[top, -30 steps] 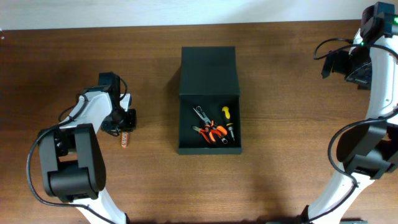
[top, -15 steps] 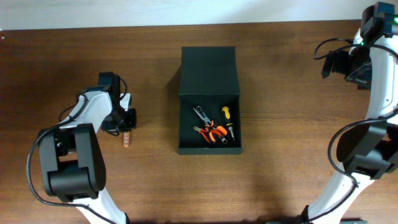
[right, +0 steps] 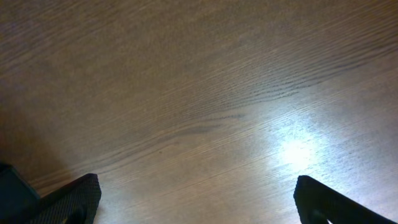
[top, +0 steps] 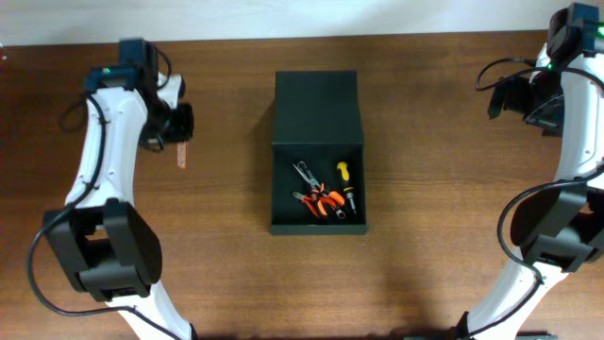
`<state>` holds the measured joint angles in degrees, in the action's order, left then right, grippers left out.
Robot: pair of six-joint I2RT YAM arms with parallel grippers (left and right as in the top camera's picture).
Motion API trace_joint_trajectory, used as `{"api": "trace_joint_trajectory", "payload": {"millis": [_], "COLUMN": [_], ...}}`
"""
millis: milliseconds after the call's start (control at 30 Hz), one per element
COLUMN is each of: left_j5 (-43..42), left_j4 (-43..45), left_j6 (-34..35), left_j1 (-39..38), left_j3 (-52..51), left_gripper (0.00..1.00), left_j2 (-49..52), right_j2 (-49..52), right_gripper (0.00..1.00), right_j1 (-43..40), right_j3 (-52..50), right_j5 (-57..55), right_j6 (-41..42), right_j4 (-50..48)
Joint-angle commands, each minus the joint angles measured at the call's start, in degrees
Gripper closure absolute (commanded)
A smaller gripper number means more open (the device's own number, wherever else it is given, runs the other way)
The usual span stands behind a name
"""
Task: Pack container
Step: 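Lift the socket strip with the left gripper and carry it over the box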
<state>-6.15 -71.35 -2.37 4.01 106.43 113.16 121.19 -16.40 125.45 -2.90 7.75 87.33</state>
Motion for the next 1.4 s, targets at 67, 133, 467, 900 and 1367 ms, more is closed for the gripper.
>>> {"api": "trace_joint_trajectory", "payload": {"millis": [67,133,467,900,1367], "left_j5": [-5.22,-5.22,-4.98,7.72,8.31], "left_j4": [-6.99,-8.24,-11.19,-17.33,-3.13], "left_j6": [0.2,0.52,18.75,43.08,29.03], "left_j1": [-6.34,-9.2,-24.33,-32.81,-33.22], "left_j3": [10.03,11.06,11.32,11.02,-3.89], "left_gripper": [0.98,0.98,0.98,0.98,0.98], "left_j2": [-0.5,-0.59,-1.27,-1.2,-0.72], "right_j2": [-0.04,-0.04,-0.04,-0.04,-0.04], "right_gripper": [0.01,0.01,0.01,0.01,0.01], "right_j1": [0.26,0.26,0.26,0.26,0.26], "right_j3": [-0.2,-0.2,-0.2,-0.2,-0.2], "right_j5": [0.11,0.11,0.11,0.11,0.11], "right_j6": [0.5,0.5,0.5,0.5,0.5], "right_j4": [0.04,0.04,0.04,0.04,0.04]}}
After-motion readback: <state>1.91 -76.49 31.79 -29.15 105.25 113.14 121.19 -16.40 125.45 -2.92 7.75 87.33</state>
